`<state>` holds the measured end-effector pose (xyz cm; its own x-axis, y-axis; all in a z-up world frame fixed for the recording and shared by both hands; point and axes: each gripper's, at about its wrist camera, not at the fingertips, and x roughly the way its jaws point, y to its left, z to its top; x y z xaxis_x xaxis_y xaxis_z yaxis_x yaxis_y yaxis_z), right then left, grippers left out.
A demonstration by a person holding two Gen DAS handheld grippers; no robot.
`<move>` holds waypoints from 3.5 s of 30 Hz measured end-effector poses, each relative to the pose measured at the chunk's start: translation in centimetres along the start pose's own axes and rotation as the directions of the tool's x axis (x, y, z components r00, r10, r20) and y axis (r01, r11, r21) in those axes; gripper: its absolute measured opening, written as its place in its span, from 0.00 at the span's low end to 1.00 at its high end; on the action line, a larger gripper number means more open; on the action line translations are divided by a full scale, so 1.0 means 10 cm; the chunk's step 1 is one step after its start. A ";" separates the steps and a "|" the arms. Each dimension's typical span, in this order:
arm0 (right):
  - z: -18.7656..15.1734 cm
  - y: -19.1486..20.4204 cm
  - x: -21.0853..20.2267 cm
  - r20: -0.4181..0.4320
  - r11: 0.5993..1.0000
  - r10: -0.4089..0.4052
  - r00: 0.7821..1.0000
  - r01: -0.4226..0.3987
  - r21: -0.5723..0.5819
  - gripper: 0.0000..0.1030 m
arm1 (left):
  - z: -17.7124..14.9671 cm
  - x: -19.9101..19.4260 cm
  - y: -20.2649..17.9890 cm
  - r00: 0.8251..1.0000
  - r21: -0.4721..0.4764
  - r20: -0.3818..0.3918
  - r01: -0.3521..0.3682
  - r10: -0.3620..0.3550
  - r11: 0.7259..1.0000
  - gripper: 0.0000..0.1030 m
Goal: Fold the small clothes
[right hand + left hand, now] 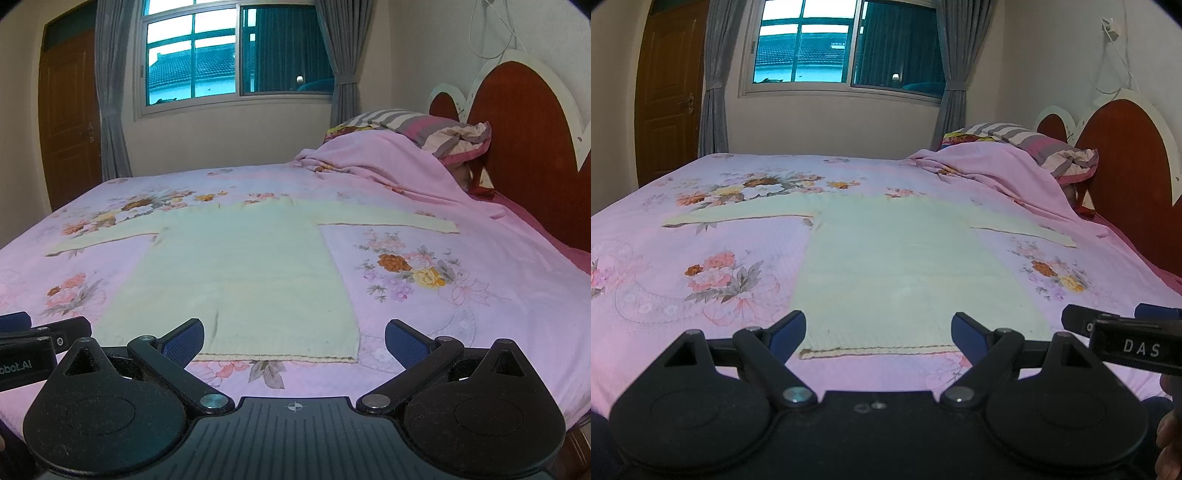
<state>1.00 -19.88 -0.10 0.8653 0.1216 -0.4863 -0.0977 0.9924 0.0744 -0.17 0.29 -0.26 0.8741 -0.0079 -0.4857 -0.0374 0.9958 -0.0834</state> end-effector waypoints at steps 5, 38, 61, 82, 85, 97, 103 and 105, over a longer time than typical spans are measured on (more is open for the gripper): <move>-0.01 0.00 -0.01 0.002 1.000 0.002 1.000 -0.002 0.002 1.00 | -0.01 -0.02 0.00 1.000 -0.005 0.008 0.005 -0.005 1.000 0.84; 0.00 0.02 -0.07 0.009 1.000 0.008 1.000 -0.009 0.010 1.00 | 0.00 -0.03 -0.04 1.000 -0.006 0.013 0.011 -0.011 1.000 0.84; 0.02 0.02 -0.06 0.011 1.000 0.010 1.000 -0.010 0.008 1.00 | 0.03 -0.05 -0.04 1.000 -0.002 0.012 0.016 -0.016 1.000 0.84; 0.72 -0.52 0.90 0.090 0.996 -0.027 0.996 0.019 0.082 1.00 | 0.69 1.42 1.84 0.993 -0.286 0.013 -0.110 0.119 0.952 0.81; 0.94 -0.57 1.30 0.080 0.997 -0.029 0.996 0.023 0.076 1.00 | 0.86 1.93 2.49 0.989 -0.413 0.023 -0.125 0.147 0.902 0.81; 1.02 -1.01 2.54 -0.009 0.967 -0.239 0.971 0.239 0.094 1.00 | 0.93 3.72 4.49 0.977 -0.745 -0.048 -0.175 0.209 0.644 0.79; 1.05 -1.38 3.02 0.013 0.946 -0.319 0.948 0.317 0.072 1.00 | 0.96 4.04 4.78 0.981 -0.771 -0.029 -0.143 0.190 0.620 0.04; 1.07 -1.58 3.16 0.015 0.922 -0.379 0.925 0.376 0.090 1.00 | 0.84 4.13 4.96 0.992 -0.832 0.007 -0.066 0.128 0.551 0.06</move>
<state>35.20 -31.92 -7.32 0.8449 -0.2640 -0.4652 0.2799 0.9594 -0.0361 38.17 50.11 -17.12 0.8653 0.1206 -0.4865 -0.4810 0.4732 -0.7381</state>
